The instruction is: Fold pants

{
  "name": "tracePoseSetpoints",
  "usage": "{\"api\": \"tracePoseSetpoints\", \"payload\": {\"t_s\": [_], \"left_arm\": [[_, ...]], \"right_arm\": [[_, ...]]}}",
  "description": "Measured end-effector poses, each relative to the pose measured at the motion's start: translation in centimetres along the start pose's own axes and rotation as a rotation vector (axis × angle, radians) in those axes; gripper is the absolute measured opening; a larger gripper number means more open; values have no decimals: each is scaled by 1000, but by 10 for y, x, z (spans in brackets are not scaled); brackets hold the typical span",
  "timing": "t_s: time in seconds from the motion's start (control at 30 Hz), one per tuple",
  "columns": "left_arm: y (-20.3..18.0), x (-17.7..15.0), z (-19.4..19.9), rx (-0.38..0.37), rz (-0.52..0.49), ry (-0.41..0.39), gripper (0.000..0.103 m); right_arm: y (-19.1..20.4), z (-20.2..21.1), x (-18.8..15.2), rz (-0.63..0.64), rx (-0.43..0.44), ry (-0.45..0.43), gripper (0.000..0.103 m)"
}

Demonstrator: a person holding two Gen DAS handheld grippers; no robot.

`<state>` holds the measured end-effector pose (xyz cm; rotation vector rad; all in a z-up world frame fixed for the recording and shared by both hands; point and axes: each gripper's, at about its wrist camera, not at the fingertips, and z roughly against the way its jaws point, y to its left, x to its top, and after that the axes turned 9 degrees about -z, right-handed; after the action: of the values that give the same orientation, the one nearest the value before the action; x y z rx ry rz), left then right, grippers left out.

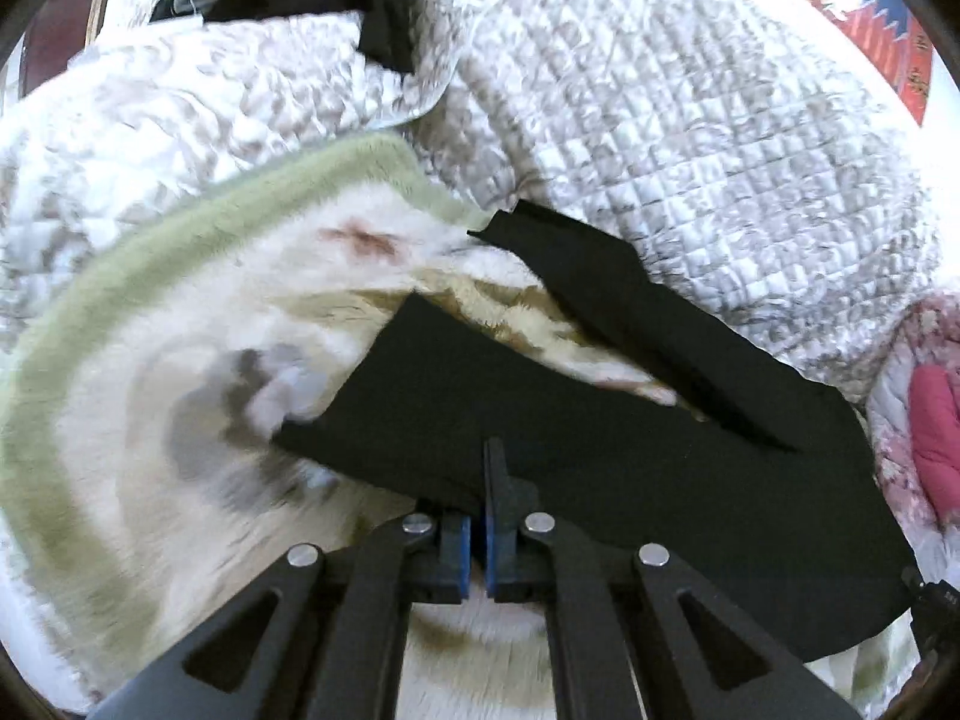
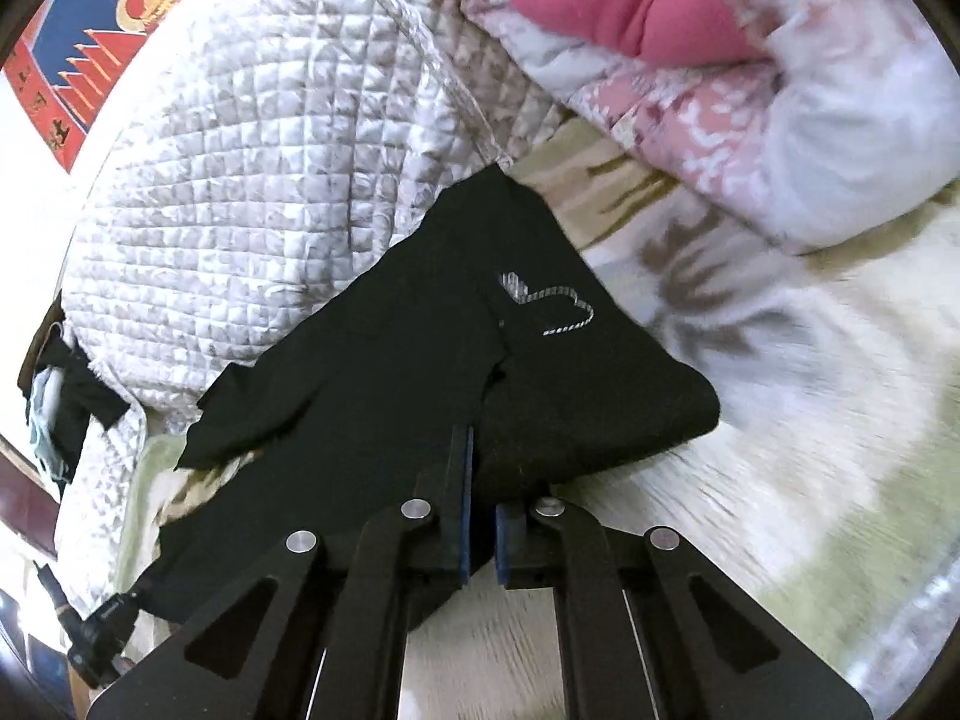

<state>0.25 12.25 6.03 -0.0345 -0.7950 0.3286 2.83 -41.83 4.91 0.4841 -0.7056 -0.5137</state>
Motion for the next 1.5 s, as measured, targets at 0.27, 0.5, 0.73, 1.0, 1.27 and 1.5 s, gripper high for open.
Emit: {"api": "tracePoseSetpoints", "payload": {"t_s": [0.27, 0.5, 0.73, 1.0, 1.27, 1.5], "left_arm": [[20, -48, 29, -4, -11, 82, 4], [9, -55, 47, 2, -40, 56, 4], [31, -63, 34, -25, 76, 125, 18], [39, -51, 21, 35, 103, 104, 3], [36, -51, 44, 159, 37, 38, 4], [37, -45, 61, 295, 31, -9, 10]], "right_arm": [[-52, 21, -36, -68, -69, 78, 2], [-53, 32, -37, -54, -123, 47, 3], [-50, 25, -45, -30, -148, 70, 13], [-49, 50, -47, -42, -202, -49, 23], [-58, 68, -41, -93, -235, -145, 29], [-27, 63, -37, 107, -215, -137, 30]]}}
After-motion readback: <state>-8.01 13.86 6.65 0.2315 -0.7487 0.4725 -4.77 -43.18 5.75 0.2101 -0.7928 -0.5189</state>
